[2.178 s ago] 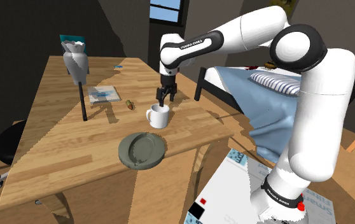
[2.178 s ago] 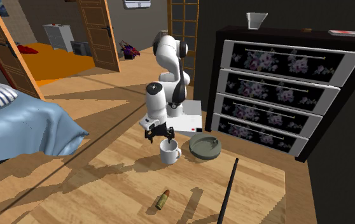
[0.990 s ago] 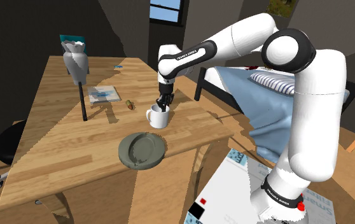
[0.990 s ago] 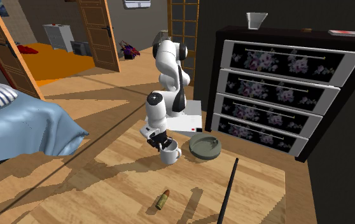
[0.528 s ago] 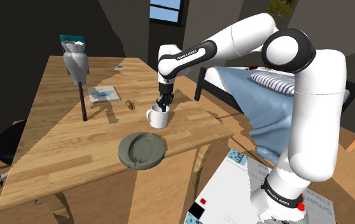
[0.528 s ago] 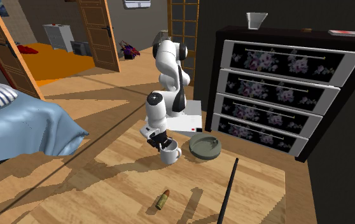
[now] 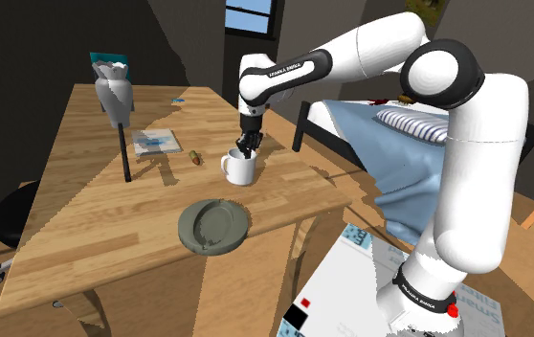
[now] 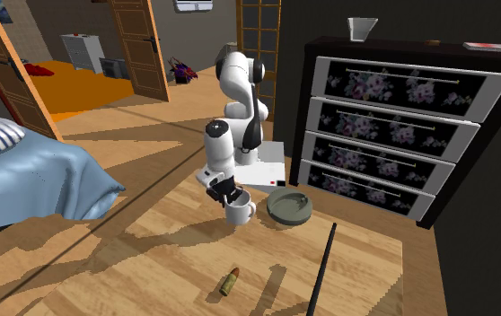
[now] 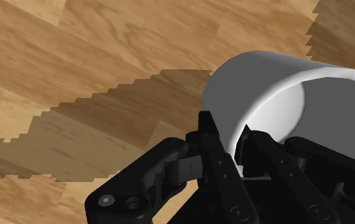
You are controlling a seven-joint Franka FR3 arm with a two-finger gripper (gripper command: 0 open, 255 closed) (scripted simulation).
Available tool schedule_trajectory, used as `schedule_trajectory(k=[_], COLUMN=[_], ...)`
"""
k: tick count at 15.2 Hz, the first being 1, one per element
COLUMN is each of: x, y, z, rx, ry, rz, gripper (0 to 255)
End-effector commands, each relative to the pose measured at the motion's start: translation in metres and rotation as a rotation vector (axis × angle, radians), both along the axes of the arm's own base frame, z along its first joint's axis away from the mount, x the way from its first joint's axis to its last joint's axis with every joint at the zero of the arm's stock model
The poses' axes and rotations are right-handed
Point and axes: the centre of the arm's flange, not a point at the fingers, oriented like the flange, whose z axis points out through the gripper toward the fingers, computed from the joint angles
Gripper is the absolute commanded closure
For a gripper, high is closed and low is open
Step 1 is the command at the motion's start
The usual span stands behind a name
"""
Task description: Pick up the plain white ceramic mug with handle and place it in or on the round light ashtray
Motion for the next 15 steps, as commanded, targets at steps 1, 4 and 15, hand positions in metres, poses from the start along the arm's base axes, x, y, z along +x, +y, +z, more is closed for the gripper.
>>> schedule_trajectory(k=[1, 4, 15], x=[0.0, 0.0, -0.015], y=[0.001, 0.001, 0.037], z=[0.011, 0.027, 0.069], rx=[0.0, 0.0, 0.0], ry=[0.0, 0.0, 0.0], rz=[0.0, 0.0, 0.0], gripper=[255, 255, 255])
